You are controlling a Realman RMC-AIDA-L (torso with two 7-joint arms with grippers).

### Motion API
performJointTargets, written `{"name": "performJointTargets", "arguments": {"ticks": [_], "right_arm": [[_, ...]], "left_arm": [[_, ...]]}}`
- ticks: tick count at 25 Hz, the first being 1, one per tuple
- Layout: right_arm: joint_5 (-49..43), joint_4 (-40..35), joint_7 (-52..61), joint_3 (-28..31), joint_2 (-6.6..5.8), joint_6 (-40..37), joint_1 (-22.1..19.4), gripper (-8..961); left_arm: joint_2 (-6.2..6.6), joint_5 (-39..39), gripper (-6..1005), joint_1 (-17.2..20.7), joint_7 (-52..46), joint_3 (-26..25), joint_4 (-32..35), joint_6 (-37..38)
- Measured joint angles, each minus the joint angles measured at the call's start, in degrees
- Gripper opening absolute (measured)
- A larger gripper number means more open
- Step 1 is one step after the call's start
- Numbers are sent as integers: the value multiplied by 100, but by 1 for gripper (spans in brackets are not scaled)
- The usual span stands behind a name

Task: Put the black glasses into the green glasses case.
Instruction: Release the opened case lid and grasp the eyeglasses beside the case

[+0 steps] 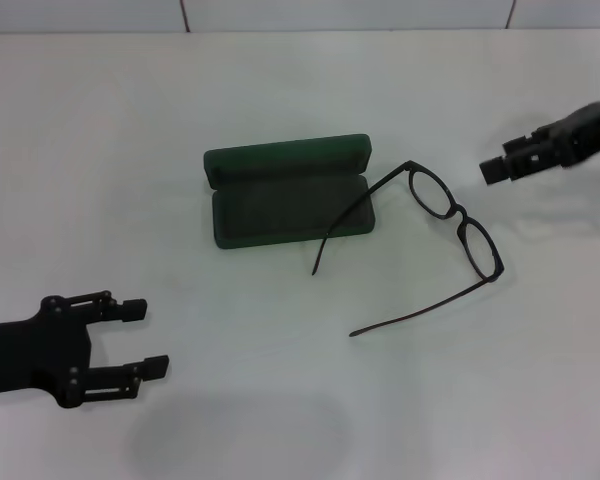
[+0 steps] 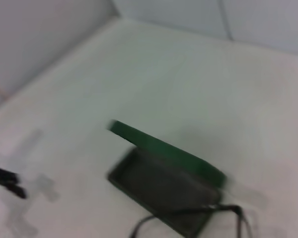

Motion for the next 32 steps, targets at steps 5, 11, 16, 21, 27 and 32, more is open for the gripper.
{"name": "performJointTargets", "arguments": {"ticks": [5,11,16,21,27,32], "right_arm": [[-1303,235,1386,-30,17,-72,771,652],[-2231,806,2178,-74,246,-162,1620,625],[-2922,892,2355,-99,637,-12,1889,603],[-3294,1065,2409,-134,915,254,1977,581],[-3288,1401,2416,-131,961,640,2004,554],[-3269,1418,2418,-132,992,804,1975,532]], "left_arm": [[-27,66,746,-142,13,38,-19,3],[-47,135,739,-151,19,26,-34,1],[-50,136,733,-148,32,31,-38,-1],[-53,142,728,-155,76,36,-40,-7],[-48,145,721,-156,78,28,-40,1],[-46,145,715,-151,79,36,-40,1]]}}
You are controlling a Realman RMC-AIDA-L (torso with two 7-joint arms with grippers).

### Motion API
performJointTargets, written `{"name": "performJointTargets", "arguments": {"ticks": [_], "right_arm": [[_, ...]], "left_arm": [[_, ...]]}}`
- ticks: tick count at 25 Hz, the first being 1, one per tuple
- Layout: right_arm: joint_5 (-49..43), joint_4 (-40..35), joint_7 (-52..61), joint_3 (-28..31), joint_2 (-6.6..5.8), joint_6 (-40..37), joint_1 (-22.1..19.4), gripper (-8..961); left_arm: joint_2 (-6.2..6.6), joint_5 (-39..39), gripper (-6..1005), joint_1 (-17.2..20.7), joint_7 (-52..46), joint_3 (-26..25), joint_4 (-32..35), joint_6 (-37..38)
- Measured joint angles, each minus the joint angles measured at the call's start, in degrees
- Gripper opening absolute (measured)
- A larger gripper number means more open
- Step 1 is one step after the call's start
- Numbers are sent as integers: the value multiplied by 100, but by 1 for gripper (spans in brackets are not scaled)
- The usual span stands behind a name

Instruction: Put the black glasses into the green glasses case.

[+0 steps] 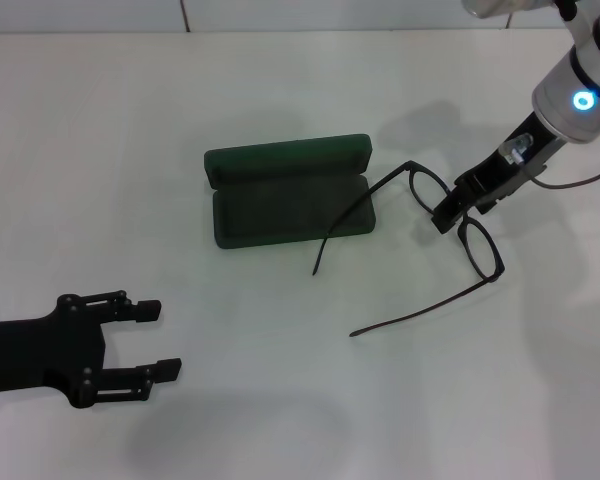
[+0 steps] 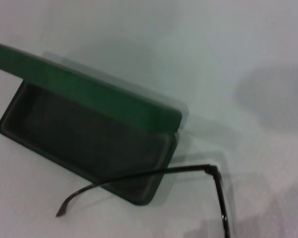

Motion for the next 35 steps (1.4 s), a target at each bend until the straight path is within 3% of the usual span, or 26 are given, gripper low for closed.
{"name": "performJointTargets", "arguments": {"ticks": [13,19,21,28,35], "right_arm": [[40,10,-1,-225,18,279,-89,474],[91,14,0,-236,10,263,-89,280],[91,14,0,-238,1,241,-82,89],[56,-27,-27,-323,-29,158,-97,57],[74,-529,-58,-356,-63,-128,-360,52]], "left_arm": [[23,9,700,-33,-6,1,5,7],[34,9,694,-57,-35,9,12,9],[35,9,691,-56,-35,9,16,9],[36,8,683,-53,-40,0,6,10],[33,7,676,-50,-52,-12,1,18]]}}
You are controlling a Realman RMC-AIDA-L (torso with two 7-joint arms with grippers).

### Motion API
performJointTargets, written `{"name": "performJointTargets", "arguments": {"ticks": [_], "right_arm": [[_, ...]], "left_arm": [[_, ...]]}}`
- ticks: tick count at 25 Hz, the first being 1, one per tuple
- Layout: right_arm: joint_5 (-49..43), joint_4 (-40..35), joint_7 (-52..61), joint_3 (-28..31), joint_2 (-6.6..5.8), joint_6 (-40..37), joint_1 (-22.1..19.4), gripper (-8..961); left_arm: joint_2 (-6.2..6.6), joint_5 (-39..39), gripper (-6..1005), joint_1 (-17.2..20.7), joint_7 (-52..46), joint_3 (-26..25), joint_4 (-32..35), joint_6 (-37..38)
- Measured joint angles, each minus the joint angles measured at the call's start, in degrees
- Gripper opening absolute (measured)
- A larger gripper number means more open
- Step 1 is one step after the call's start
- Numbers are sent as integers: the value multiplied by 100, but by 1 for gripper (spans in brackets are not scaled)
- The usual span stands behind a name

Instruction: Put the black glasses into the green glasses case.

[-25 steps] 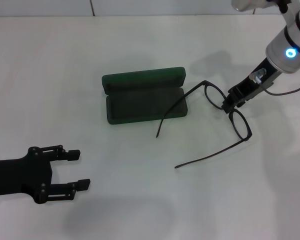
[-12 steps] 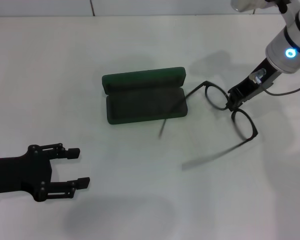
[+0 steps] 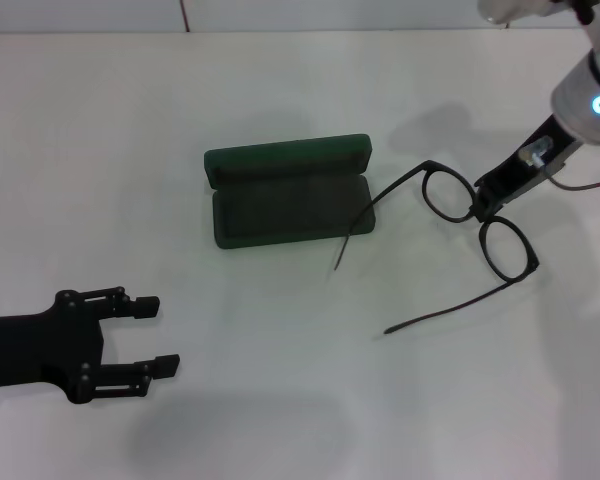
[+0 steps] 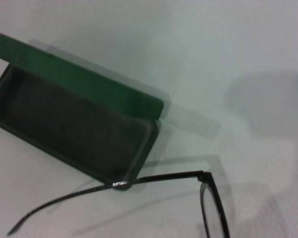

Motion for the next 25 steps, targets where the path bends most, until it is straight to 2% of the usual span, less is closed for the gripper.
{"name": "performJointTargets", "arguments": {"ticks": [4,8,11,12,14,19,25], "right_arm": [[105,-554,-113,225,-75,-441,-330,50],[367,-951,-547,958,-168,-763,-659,50],[843,-1108,-1055,1448,-243,-724,-935,51],[1041,-1126,-1204,1523,-260,-659,-1016,51],[1473,-1141,-1547,1624,-278,-488,-1174,51],[2311,-1096,-2161,1677,-242,-128,-1423,50],[2689,-849,-2766,1655,-16,223,-1433,51]], "left_arm": [[-23,-4,671,5,-90,-12,-1,119],[-74,-45,666,43,-238,-21,0,159],[-104,-39,663,39,-253,-20,-1,159],[-217,-8,662,-22,-279,27,-1,191],[-278,-14,660,-71,-307,46,-8,266],[-480,-61,654,-425,-399,46,-299,524],[-497,-74,647,-1354,-119,48,-1622,543]]}}
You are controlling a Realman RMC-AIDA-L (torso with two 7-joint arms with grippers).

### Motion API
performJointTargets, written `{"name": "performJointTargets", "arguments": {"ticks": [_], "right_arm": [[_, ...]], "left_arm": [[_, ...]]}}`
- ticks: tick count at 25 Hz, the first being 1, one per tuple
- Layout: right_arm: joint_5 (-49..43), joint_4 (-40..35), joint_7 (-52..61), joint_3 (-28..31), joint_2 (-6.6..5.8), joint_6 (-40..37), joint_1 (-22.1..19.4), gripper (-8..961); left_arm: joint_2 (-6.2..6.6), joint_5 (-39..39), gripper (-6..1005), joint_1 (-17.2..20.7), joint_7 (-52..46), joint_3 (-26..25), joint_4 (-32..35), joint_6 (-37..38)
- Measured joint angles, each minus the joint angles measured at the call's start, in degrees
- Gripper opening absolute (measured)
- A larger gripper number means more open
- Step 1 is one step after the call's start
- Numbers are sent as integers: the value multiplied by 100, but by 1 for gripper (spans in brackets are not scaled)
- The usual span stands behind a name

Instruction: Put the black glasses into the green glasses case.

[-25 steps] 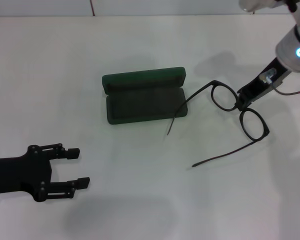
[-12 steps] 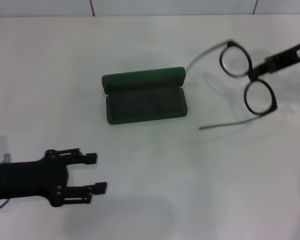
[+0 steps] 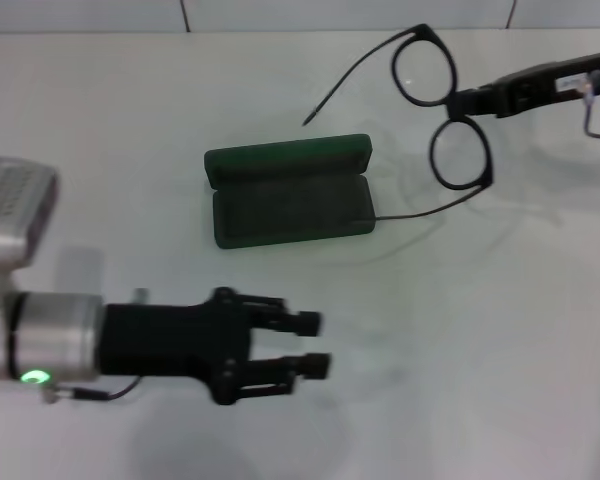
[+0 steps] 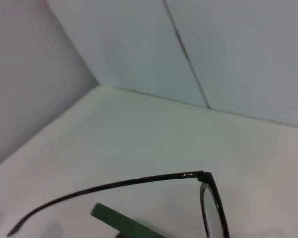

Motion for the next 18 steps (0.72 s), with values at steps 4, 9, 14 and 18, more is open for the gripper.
{"name": "performJointTargets", "arguments": {"ticks": [4,9,14,18], "right_arm": [[609,372,-479,-48,64,122,-16,51],[1615,1167,-1157,-47,45,113,-22,50],[2161,1767,-1615,-53,73,50,-25,50],[2619,2160,-1918,-224,80,-21,-25,51]], "left_arm": [[-19,-60,439,-430,70,-29,-545,-35],[-19,-659,244,-509,80,-32,-804,-90],[-22,-797,122,-556,84,-17,-877,-93],[-32,-908,39,-633,111,-21,-1021,-166]]}}
